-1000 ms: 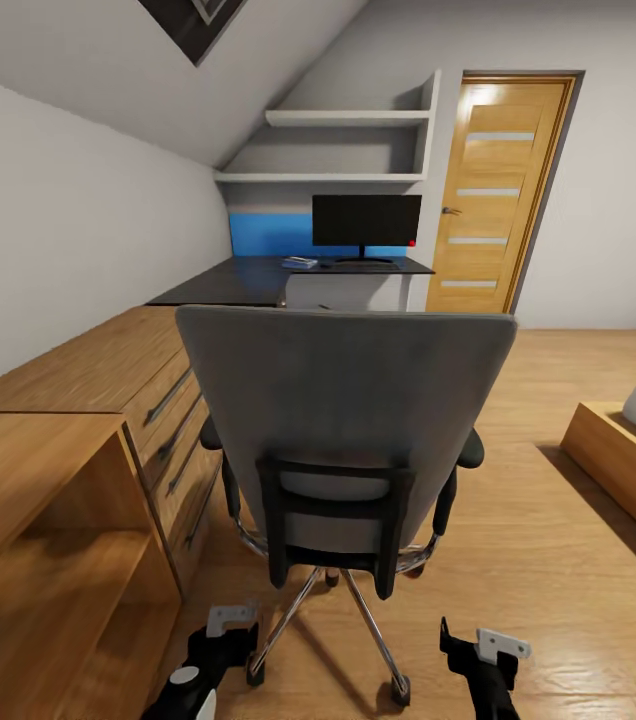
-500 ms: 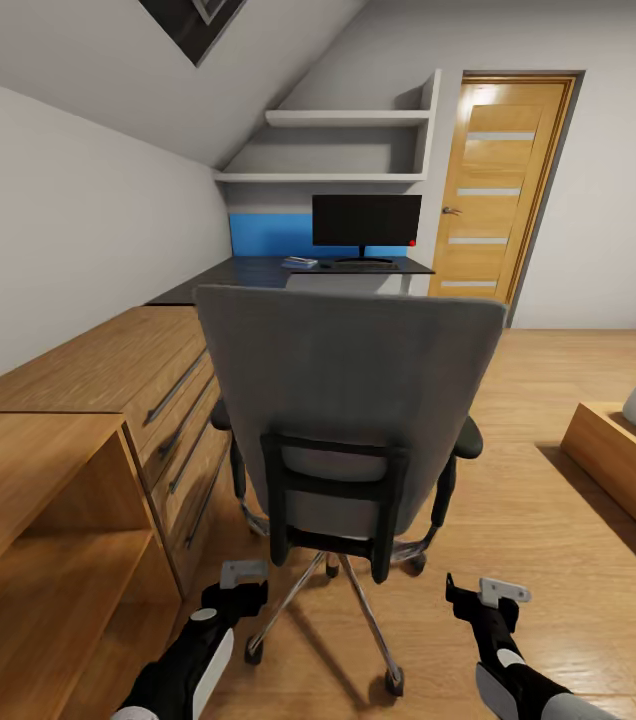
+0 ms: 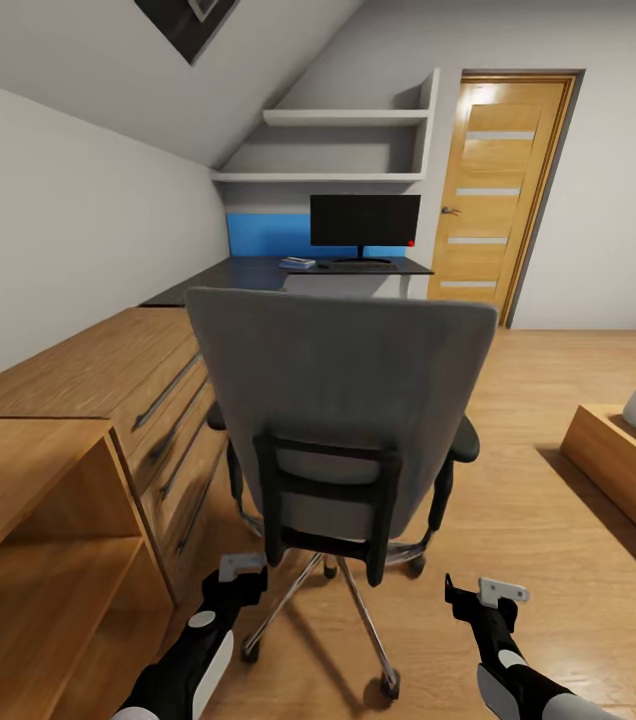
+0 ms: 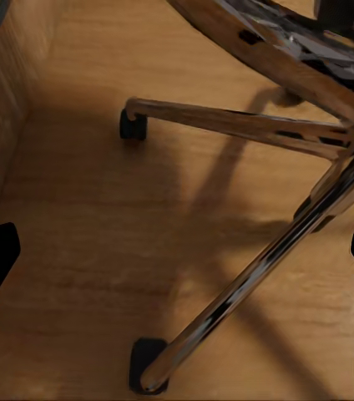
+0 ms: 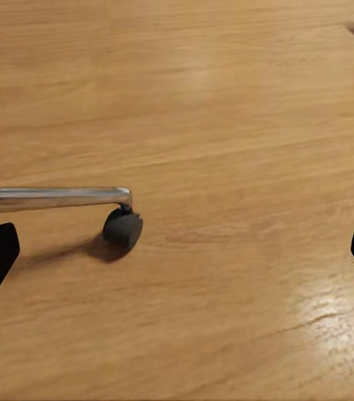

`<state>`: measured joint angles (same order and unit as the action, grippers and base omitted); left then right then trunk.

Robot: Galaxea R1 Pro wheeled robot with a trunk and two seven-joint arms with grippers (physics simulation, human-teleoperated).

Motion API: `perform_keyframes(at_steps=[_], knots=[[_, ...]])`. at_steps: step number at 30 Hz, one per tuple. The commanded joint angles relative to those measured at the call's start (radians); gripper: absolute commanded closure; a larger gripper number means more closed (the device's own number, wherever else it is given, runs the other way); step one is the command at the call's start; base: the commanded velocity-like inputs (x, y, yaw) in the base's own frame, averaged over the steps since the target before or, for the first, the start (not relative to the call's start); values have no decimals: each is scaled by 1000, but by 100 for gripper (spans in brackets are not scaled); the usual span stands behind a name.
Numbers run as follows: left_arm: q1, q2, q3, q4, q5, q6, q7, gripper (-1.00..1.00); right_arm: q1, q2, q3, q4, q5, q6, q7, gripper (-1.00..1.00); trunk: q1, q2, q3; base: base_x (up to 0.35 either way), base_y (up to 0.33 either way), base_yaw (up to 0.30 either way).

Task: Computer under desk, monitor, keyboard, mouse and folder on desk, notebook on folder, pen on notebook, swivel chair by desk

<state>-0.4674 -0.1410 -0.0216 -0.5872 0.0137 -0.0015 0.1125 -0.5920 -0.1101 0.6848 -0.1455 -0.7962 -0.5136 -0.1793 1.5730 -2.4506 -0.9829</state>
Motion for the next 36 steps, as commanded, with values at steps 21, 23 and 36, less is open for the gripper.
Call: perform_keyframes(at_steps=[21,23,36], knots=[[0,0,-3,0,2,3,4,-100,0,1,7,-9,-3,-1,-8,-100,0,0,-1,208,-250,0],[0,0,-4,0,2,4,4,-100,-1,1,6,-25,-3,4,-8,-100,0,0,-1,186,-289,0],[0,1,-3,0,2,-2,4,-100,-49,-34,5,-184,-8,144,-9,-100,0,0,-1,90,-132,0]])
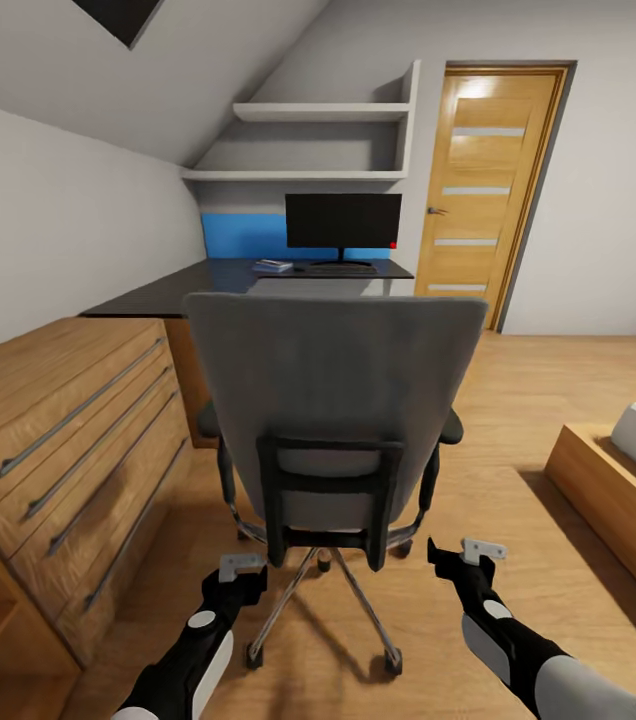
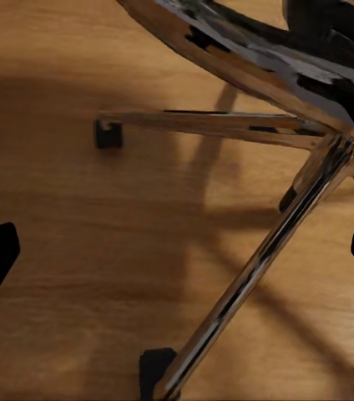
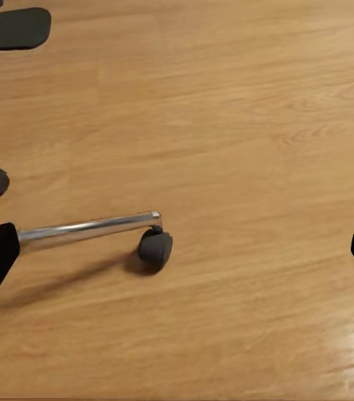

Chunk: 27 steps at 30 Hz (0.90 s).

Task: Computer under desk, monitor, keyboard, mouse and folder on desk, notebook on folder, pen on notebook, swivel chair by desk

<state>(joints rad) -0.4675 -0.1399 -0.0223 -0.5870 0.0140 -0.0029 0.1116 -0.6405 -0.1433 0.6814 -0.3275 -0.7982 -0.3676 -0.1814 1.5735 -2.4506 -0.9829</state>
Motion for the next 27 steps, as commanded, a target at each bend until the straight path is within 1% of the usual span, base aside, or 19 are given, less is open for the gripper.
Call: perform_keyframes(at_steps=[1,5,14,17,19,20,21,22,23,24,25,27], knots=[[0,2,-3,-1,1,-1,5,-100,-1,0,10,-1,-5,-3,-7,-100,0,0,-1,-251,-1,0],[0,7,-2,3,1,-2,5,-100,-1,2,11,1,-4,-4,-7,-100,0,0,-1,-232,0,0],[0,11,-2,9,-1,-6,5,-100,-1,4,12,1,-3,-4,-7,-100,0,0,-1,-17,0,0],[0,18,-2,17,-1,-31,4,-100,-1,4,12,1,-3,-4,-7,-100,0,0,-1,-2,0,0],[0,26,-2,24,-2,-85,3,-100,-1,4,12,1,-3,-4,-7,-100,0,0,-1,0,0,0],[1,32,-3,27,-2,-141,3,-100,-1,4,12,1,-3,-4,-7,-100,0,0,-1,0,0,0],[1,35,-3,28,-2,-174,2,-100,-1,4,12,1,-3,-4,-7,-100,0,0,-1,0,0,0],[1,41,-3,30,-2,-243,2,-100,-1,4,12,1,-3,-4,-7,-100,0,0,-1,0,0,0],[1,43,-3,30,-2,-276,1,-100,-1,4,12,1,-3,-4,-7,-100,0,0,-1,0,0,0],[0,47,-4,31,-2,-332,1,-100,-1,4,12,1,-3,-4,-7,-100,0,0,-1,0,0,0],[0,50,-4,32,-2,-370,1,-100,-1,4,12,1,-3,-4,-7,-100,0,0,-1,0,0,0],[0,53,-4,33,-1,-394,2,-100,-1,4,12,1,-3,-4,-7,-100,0,0,-1,0,0,0]])
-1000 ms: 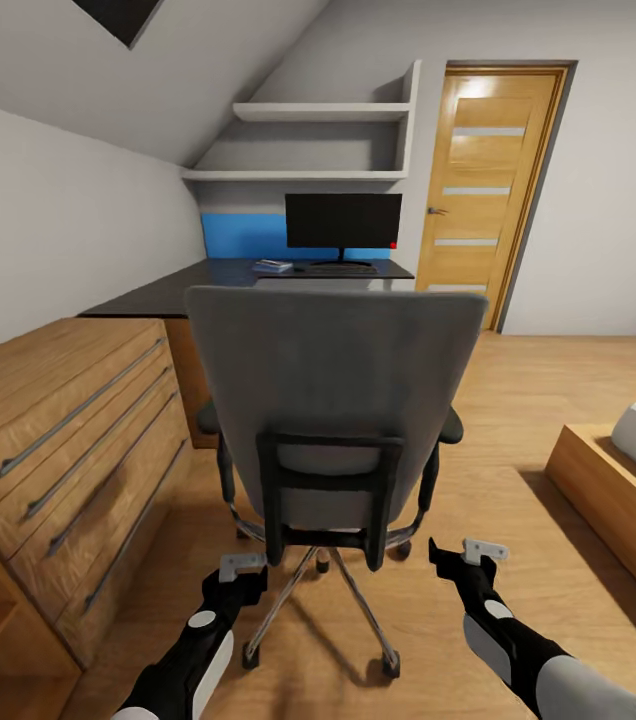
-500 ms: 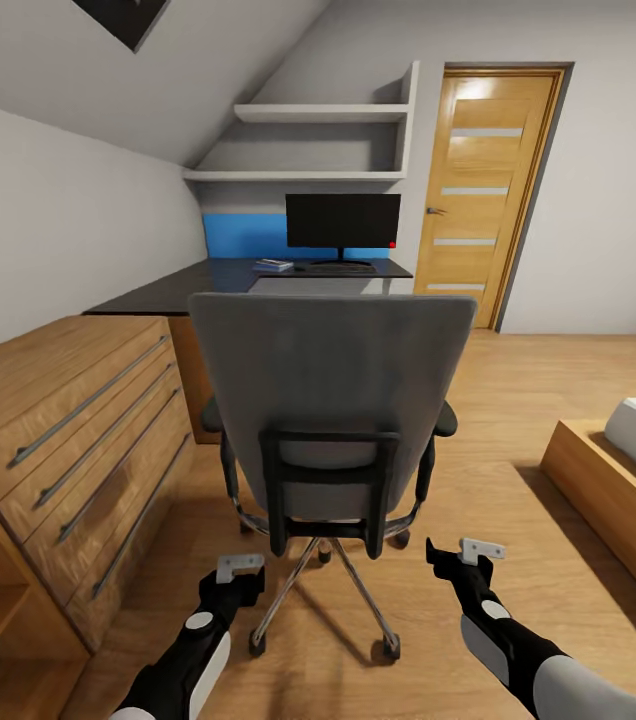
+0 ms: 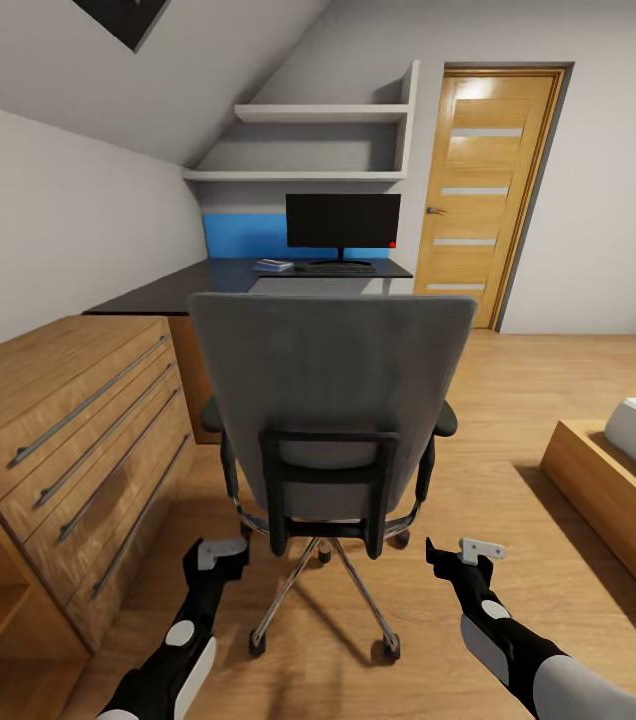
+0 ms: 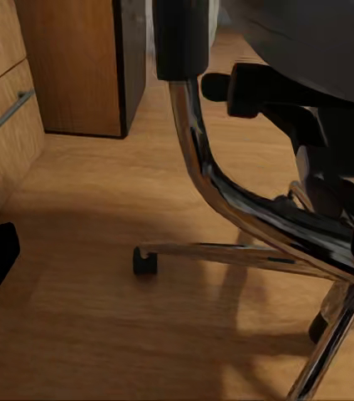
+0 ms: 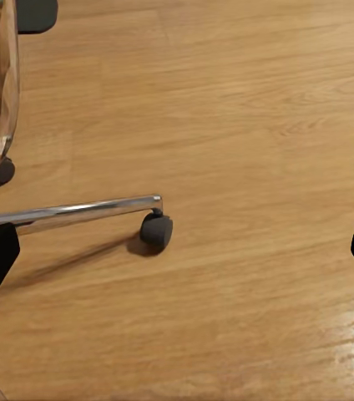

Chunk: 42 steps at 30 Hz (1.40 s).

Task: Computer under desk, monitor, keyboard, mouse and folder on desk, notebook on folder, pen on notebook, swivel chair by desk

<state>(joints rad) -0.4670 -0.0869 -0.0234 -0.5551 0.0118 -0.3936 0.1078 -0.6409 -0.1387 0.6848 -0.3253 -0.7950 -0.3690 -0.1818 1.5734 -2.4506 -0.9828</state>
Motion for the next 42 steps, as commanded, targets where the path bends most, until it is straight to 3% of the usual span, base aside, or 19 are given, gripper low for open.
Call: perform_keyframes(at_steps=[1,13,36,42], knots=[[-1,3,-2,1,1,-19,5,-100,0,-1,9,-1,-6,-2,-7,-100,0,0,-1,0,0,0],[-1,13,-1,1,4,-45,9,-100,-1,-1,8,-1,-6,-4,-7,-100,0,0,-1,28,0,0],[-1,10,-3,1,3,-37,10,-100,-1,17,10,5,-4,-8,-5,-100,0,0,-1,312,0,0],[-1,10,-3,1,3,-37,10,-100,0,18,9,4,-4,-40,-5,-100,0,0,-1,322,0,0]])
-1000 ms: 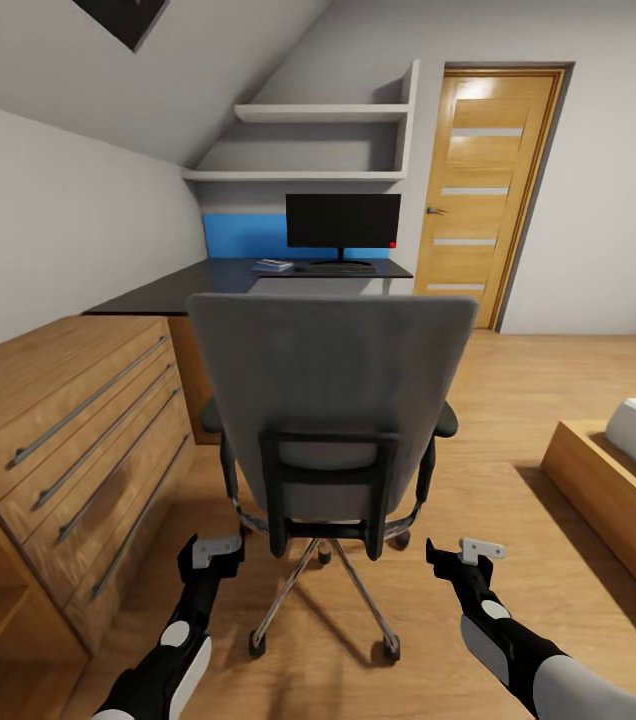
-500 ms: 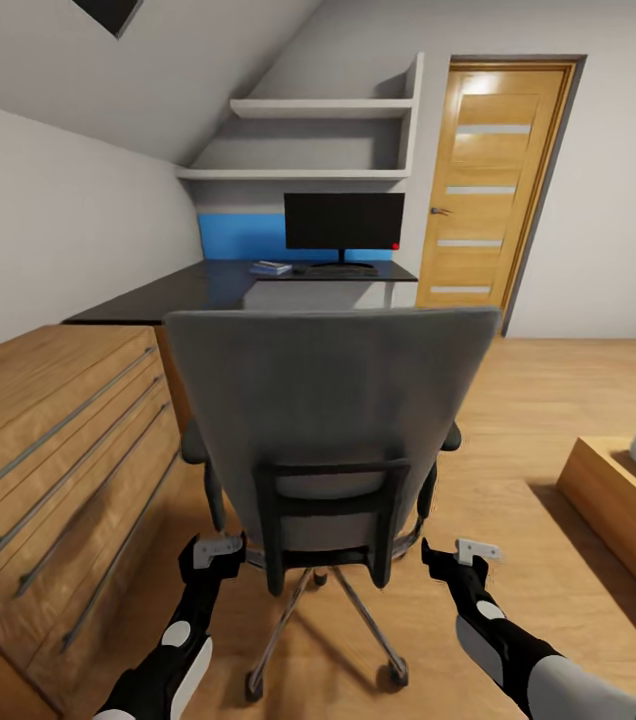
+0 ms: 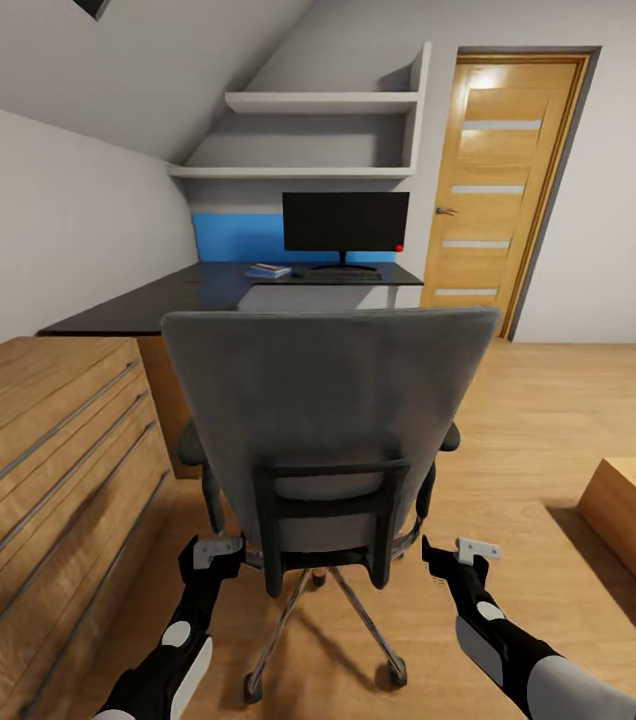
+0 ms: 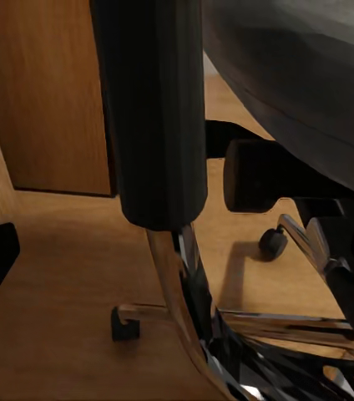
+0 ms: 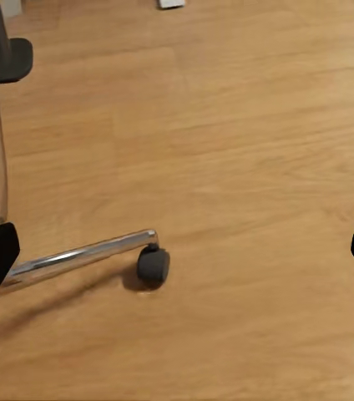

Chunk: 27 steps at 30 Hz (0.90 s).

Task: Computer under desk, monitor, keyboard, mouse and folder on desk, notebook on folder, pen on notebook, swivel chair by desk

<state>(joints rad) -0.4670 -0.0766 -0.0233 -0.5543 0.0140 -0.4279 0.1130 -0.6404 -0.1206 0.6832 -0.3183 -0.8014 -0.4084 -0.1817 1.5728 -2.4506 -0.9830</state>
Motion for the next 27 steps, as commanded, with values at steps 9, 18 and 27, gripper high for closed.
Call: perform_keyframes(at_steps=[9,18,27], knots=[[-1,0,-3,0,1,-3,5,-100,-1,-1,10,-4,2,-7,-5,-100,0,0,5,322,0,-128],[-1,0,-3,0,1,-3,5,-100,-1,-1,10,-4,2,-7,-5,-100,0,0,6,322,0,-22],[-1,0,-3,1,1,-3,5,-100,-1,-2,10,-5,2,-7,-5,-100,0,0,6,322,0,0]])
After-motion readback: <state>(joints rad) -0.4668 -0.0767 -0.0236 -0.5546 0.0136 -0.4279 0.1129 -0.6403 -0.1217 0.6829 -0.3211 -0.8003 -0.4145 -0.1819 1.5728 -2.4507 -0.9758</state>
